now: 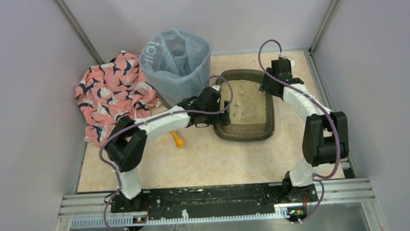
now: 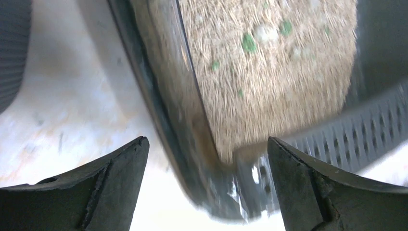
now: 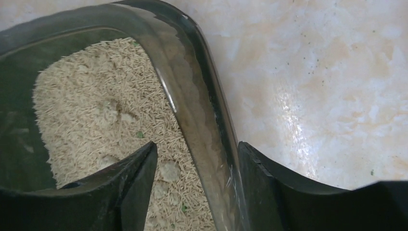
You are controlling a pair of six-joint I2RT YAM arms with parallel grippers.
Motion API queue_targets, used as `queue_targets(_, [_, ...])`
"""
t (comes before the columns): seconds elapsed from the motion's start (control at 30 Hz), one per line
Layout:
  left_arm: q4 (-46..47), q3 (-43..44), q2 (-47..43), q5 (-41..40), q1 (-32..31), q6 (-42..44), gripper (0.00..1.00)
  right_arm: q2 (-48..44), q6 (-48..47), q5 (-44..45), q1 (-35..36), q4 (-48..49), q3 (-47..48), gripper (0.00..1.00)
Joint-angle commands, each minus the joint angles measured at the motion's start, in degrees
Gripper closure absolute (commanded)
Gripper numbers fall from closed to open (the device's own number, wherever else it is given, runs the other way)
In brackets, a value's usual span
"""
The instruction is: Clean the litter box
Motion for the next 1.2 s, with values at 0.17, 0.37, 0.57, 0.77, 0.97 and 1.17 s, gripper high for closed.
queue_targets(0.17, [-17.60,-7.39,-21.23,5.45,-4.68,7.08,0.02,-16.87,0.38,1.50,2.44,-1.21,-1.84,0.36])
queue_targets(0.37, [-23.92,-9.53,-26.52,10.91,-5.65,6.75,0.02,-20.73,-0.56,1.54,2.59,-3.07,-1.47,0.36])
queue_targets(0.57, [-22.36,-16.84,-34.41,13.65,-6.49,5.48,0.05,-24.28,-2.74,3.15,2.62,-3.86,-2.01,0.36])
queue_targets(0.77, [-26.95,-4.42,-35.02,9.19,-11.20,6.03,0.05,-26.30,-2.19,-0.67,2.55,-1.13,-4.06,0.36])
queue_targets(0.97, [-35.78,16.61,-25.96,4.93,-12.60,12.78,0.05,-26.79,-1.78,-2.12,2.57,0.70,-5.52,0.36])
queue_targets(1.17, [-35.39,27.66,-22.30,-10.01,-11.60,19.82,0.03,-27.16,-2.76,-1.12,2.57,0.82,-6.95,0.36])
